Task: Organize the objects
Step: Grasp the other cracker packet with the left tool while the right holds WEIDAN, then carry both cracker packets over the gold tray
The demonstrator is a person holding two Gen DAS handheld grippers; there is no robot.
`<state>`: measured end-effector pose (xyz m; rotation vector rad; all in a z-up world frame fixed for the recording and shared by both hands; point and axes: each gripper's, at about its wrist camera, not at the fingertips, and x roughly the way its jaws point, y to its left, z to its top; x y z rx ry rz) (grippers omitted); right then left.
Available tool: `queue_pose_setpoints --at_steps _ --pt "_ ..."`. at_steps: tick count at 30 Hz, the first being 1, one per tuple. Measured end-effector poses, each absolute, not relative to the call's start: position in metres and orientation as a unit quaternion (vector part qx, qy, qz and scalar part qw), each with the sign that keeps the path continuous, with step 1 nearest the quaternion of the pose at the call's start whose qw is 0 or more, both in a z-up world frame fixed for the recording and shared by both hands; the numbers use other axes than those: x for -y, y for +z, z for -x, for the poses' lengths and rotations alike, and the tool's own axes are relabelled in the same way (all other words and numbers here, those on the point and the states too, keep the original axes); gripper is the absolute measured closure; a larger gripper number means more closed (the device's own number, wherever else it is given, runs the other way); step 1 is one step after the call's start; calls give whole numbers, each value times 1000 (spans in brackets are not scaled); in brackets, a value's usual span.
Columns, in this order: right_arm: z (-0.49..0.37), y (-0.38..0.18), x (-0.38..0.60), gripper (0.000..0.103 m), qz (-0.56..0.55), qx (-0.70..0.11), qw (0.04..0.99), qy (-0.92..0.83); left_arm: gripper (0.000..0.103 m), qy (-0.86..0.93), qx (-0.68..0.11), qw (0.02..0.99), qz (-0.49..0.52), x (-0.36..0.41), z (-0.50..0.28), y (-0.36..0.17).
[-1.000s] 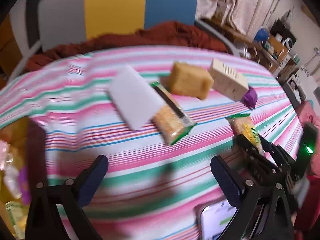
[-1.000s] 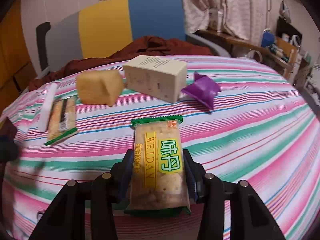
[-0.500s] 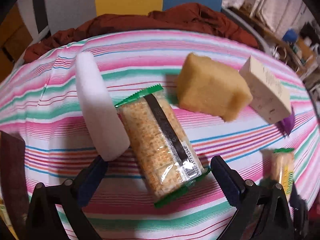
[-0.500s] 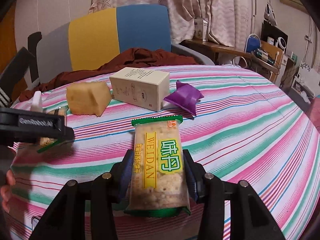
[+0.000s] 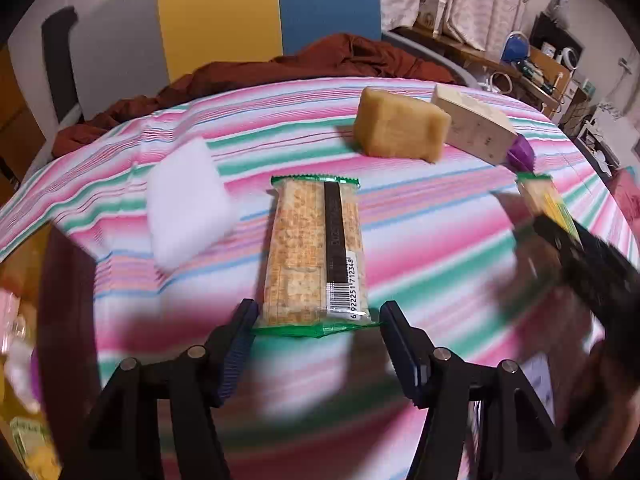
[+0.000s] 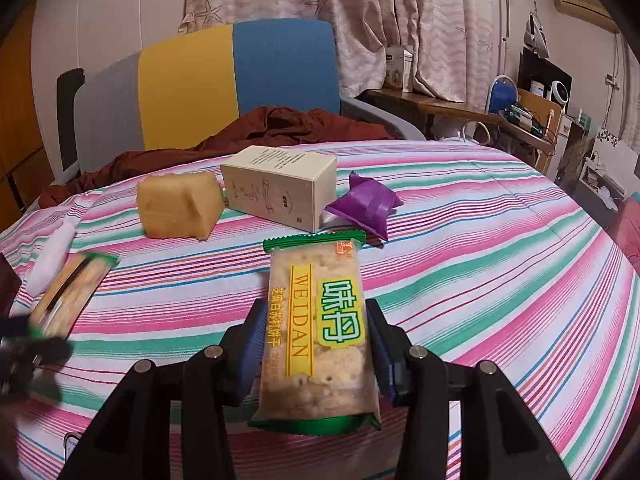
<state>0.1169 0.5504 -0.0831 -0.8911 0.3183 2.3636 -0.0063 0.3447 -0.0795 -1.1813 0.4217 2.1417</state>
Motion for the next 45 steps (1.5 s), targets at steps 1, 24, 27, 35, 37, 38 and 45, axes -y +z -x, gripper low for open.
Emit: queue_pose_setpoints --at_steps 1,24,27,35,37,38,45 --pt "-117 -83 -550 55 335 -119 294 887 33 815 -159 329 449 -341 0 -80" --pt "-115 -83 -545 55 333 -103 310 885 57 831 -169 344 403 -350 -3 -78" --pt "-117 -81 -543 55 326 -98 312 887 57 838 -160 362 375 -330 -21 -64" --pt "-119 -75 -535 55 309 -80 306 897 57 861 -116 362 339 -271 -42 -26" --pt "-119 -74 -533 55 309 -76 303 898 57 864 -96 357 342 -252 -39 -19" --pt "-118 -74 -533 55 310 -73 303 898 57 868 -89 350 342 -243 -37 -16" --pt "-115 -73 -525 55 312 -52 295 901 57 890 -28 295 348 -171 -12 -4"
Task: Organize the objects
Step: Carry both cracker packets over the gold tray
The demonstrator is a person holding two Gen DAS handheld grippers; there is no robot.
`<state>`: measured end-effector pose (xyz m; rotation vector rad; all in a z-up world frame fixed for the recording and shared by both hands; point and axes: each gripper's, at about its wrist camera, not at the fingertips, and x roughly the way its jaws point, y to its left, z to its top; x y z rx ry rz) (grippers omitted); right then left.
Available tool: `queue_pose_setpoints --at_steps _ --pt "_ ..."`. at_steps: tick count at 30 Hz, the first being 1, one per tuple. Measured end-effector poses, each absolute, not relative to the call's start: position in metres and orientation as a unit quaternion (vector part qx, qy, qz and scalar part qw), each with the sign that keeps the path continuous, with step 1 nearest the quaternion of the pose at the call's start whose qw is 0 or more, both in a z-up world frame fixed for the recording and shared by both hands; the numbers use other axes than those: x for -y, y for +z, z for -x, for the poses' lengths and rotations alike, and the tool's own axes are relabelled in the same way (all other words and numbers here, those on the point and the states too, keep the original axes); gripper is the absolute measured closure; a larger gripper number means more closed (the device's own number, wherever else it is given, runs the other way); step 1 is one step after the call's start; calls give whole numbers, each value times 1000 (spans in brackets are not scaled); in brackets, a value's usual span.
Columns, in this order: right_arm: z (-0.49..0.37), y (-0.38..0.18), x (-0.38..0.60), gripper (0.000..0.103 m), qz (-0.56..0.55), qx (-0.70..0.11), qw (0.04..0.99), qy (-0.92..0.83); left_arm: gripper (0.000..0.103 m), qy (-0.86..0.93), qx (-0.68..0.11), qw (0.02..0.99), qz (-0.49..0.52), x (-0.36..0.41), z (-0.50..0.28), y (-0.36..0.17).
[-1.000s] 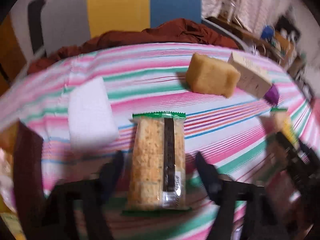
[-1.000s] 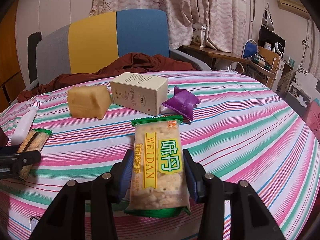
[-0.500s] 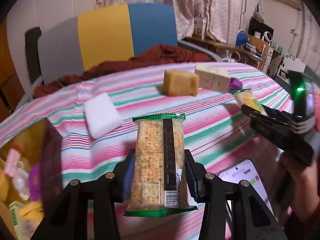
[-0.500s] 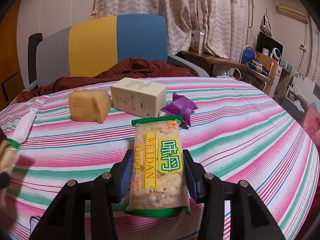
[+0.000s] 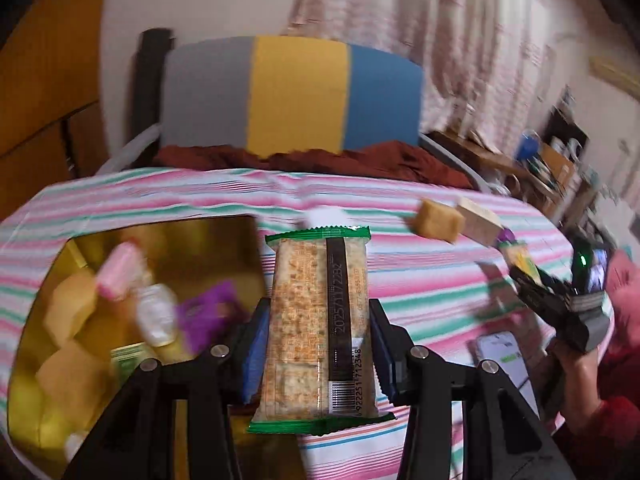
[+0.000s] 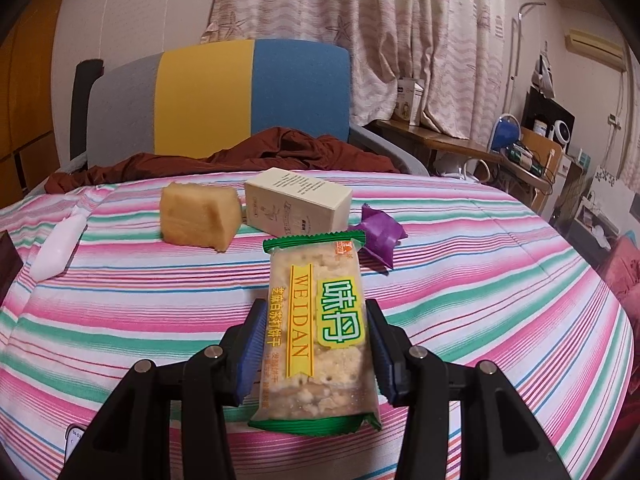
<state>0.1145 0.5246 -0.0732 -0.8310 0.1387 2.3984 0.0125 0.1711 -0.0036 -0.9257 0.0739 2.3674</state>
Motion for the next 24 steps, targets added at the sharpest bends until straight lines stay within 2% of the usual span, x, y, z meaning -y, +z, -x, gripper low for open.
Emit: queue_pose_setpoints --at_steps 8,12,17,24 --pt "-98 -77 -506 55 340 -6 257 905 57 895 41 227 383 -97 32 -14" --pt "-97 -67 -501 55 345 -21 224 911 57 874 78 210 431 -70 65 -27" --pt "-104 -31 -485 55 308 -78 184 930 57 855 127 184 468 -46 88 -44" --pt "-101 -1 -429 55 280 -81 108 951 57 848 120 173 487 -40 101 -64"
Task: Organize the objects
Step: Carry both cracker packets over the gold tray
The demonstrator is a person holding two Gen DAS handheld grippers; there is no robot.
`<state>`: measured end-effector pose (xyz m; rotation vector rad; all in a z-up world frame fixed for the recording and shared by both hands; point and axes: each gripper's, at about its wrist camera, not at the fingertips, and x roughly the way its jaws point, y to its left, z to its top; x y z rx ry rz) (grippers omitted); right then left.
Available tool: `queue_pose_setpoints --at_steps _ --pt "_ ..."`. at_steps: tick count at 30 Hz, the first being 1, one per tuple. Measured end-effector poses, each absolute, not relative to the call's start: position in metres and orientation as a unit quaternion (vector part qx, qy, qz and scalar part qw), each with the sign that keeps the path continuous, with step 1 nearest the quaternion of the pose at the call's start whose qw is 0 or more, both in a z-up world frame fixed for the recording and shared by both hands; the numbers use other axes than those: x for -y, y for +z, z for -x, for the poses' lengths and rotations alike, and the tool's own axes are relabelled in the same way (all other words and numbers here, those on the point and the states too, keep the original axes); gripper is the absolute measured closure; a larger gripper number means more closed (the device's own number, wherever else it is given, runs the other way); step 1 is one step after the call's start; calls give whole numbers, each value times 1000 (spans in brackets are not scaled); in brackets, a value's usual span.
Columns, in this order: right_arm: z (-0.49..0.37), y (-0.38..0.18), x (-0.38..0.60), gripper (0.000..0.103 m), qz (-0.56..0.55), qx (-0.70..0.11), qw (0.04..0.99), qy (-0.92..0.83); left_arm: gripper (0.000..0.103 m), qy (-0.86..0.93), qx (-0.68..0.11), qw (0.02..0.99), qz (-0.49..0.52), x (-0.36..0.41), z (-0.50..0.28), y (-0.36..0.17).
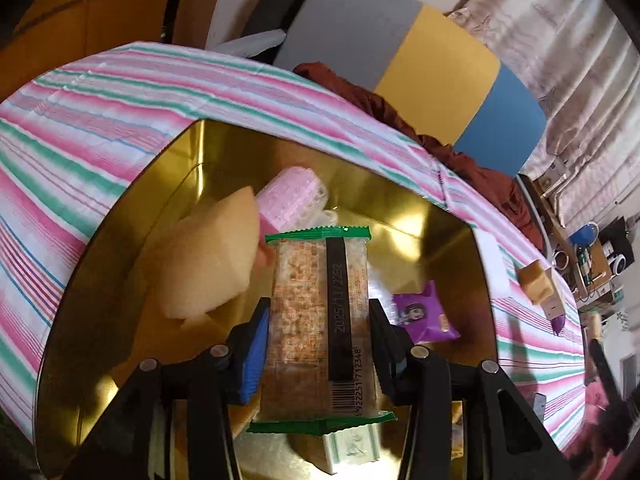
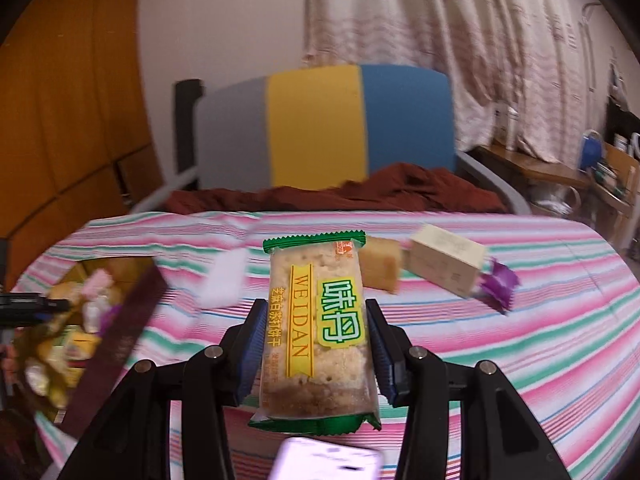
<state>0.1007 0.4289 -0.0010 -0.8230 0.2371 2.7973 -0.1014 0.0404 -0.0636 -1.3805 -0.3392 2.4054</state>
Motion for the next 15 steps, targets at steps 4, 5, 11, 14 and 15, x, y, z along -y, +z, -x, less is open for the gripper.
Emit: queue_pose_setpoints --at_steps 4,5,11,14,15 --pt "-94 9 -396 55 275 -91 60 955 45 852 114 154 487 -35 104 -66" --pt "-92 10 -389 55 276 -93 48 955 28 855 118 152 482 -32 103 -64" --pt "-74 15 -343 55 289 -101 -22 952 9 888 97 119 433 -24 84 -40" --pt "-62 14 -323 55 303 -114 -60 944 3 905 85 105 403 -21 66 -31" --pt "-58 14 -317 55 310 -117 -70 941 2 911 82 101 392 -19 59 -28"
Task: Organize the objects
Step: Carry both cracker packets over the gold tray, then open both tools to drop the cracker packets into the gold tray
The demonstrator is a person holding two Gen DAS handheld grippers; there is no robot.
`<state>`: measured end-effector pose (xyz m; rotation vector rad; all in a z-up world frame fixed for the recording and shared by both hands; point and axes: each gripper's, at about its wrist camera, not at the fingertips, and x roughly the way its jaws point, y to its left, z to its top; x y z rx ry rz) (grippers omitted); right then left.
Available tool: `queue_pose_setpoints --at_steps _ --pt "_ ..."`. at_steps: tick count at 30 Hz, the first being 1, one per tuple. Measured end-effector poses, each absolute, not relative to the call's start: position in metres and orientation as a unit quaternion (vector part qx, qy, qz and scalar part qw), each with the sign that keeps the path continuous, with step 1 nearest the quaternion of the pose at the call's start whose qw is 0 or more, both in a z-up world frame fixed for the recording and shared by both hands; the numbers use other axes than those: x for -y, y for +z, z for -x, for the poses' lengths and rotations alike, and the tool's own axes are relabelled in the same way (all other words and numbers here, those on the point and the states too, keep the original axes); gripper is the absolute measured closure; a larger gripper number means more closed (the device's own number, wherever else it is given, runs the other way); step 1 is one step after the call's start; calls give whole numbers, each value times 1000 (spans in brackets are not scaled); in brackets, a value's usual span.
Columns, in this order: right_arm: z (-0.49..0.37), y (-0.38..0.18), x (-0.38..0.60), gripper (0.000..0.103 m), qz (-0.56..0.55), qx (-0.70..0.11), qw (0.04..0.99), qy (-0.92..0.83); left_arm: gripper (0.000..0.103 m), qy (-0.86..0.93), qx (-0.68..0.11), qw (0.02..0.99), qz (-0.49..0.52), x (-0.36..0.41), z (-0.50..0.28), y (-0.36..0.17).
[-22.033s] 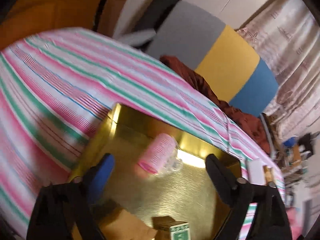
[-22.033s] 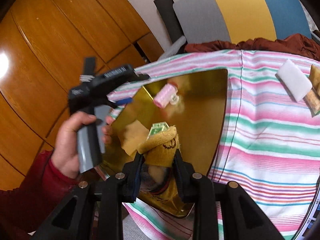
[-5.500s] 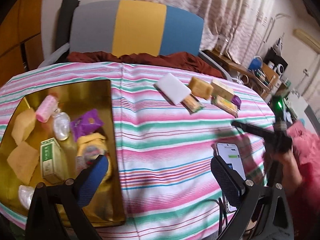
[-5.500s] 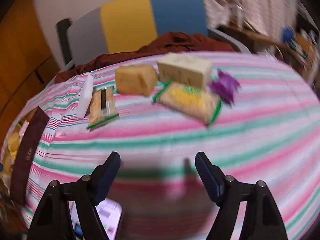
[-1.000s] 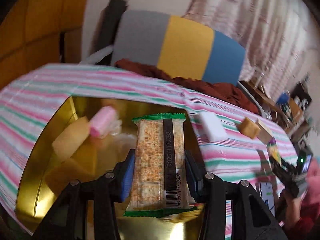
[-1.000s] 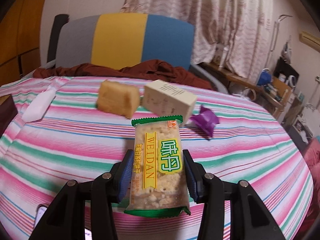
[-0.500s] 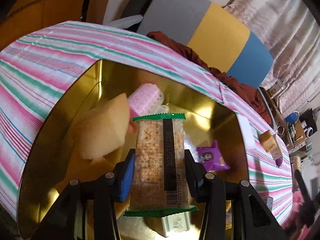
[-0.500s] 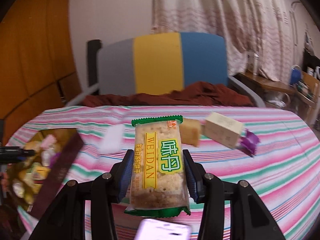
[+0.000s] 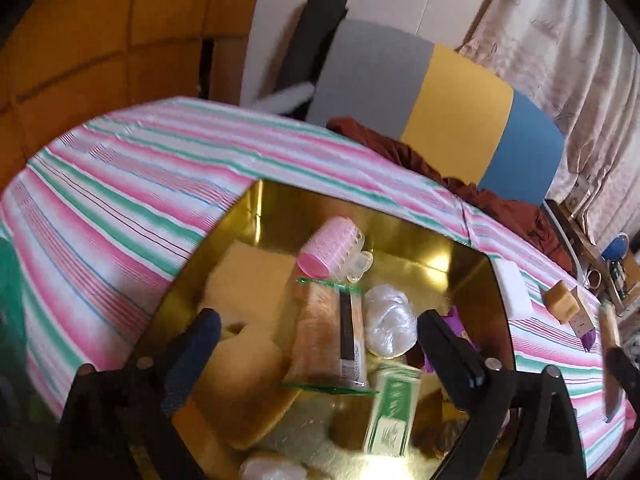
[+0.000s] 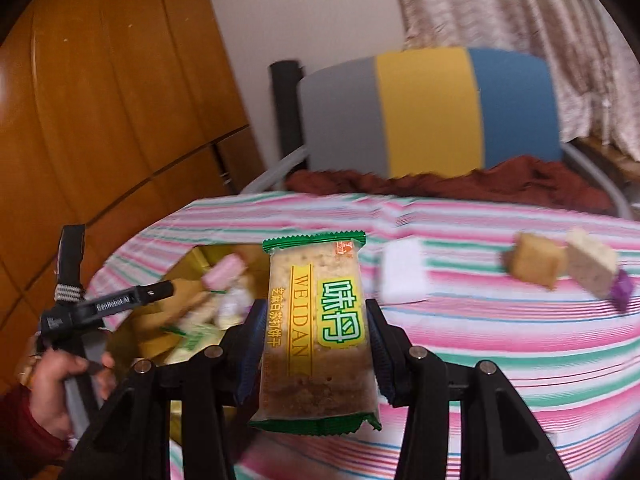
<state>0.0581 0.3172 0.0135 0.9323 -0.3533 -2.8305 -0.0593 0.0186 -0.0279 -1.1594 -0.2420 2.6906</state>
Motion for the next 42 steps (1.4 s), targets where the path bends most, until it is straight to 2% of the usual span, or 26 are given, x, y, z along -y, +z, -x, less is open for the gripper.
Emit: queue_pose_setpoints --at_steps 8,25,32,42 --pt "-15 6 -265 55 -371 99 133 -914 0 919 64 95 377 -7 24 -29" --pt "88 -26 -217 55 -441 -10 115 -890 0 913 79 111 386 1 7 -33" --pt "109 -42 -221 54 -464 -3 65 -883 0 911 85 116 385 2 3 -32" --pt "73 -24 -245 54 -428 27 68 -901 0 911 89 117 385 -3 1 -31"
